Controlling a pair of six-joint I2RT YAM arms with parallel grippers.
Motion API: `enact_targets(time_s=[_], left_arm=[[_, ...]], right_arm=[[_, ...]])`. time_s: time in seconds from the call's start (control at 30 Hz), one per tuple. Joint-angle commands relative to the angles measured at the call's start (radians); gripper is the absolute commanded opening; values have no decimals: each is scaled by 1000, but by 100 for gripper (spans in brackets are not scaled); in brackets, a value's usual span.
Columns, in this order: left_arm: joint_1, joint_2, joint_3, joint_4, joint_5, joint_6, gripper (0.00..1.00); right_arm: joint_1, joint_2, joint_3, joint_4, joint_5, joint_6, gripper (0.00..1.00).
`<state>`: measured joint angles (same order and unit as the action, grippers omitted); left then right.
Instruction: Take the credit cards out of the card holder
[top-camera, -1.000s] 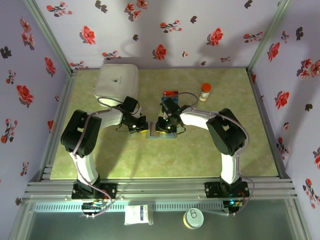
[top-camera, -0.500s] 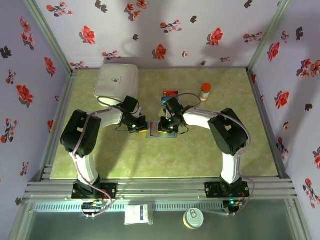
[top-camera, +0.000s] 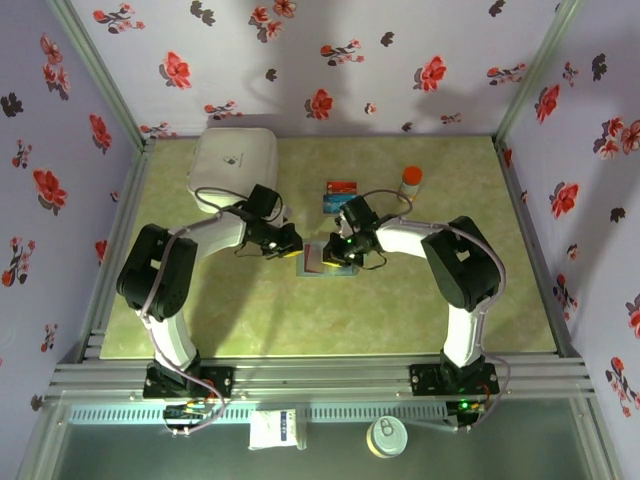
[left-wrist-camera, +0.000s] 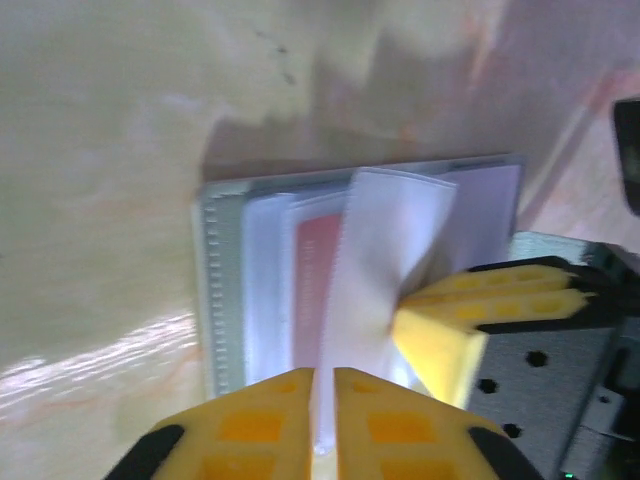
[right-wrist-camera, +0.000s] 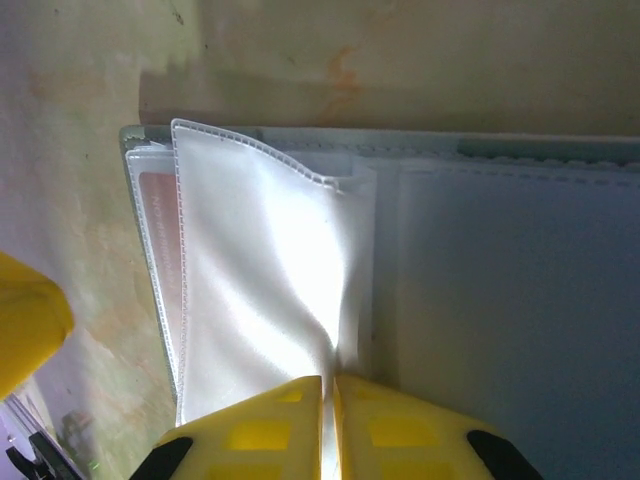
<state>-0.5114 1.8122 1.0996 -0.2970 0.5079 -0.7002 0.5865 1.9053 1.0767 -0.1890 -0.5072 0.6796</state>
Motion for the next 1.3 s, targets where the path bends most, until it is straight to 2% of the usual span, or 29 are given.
enact_targets(time_s=[0.0,0.17,0.47,0.87,1.17,1.27], left_arm=[[-13,40,32,47,44,-53,16],[-16,69,38,44,26,-54,22],[-27,104,52,49,27,-57,26],[-44,137,85,39,36,-56,24],[-49,125,81,53,36,-60,15],[-50,121,82,47,36,-60,16]], right_arm=[[-14,5,-36,3,8,-20,13],[-24,12,-53,32,-14,-25,11],[-30,14,-69,60,-38,-21,12],[-33,2,-88,66,-39,-19,12],[-33,1,-94,80,-41,-15,13],[-33,-1,-99,83,-41,-13,13]])
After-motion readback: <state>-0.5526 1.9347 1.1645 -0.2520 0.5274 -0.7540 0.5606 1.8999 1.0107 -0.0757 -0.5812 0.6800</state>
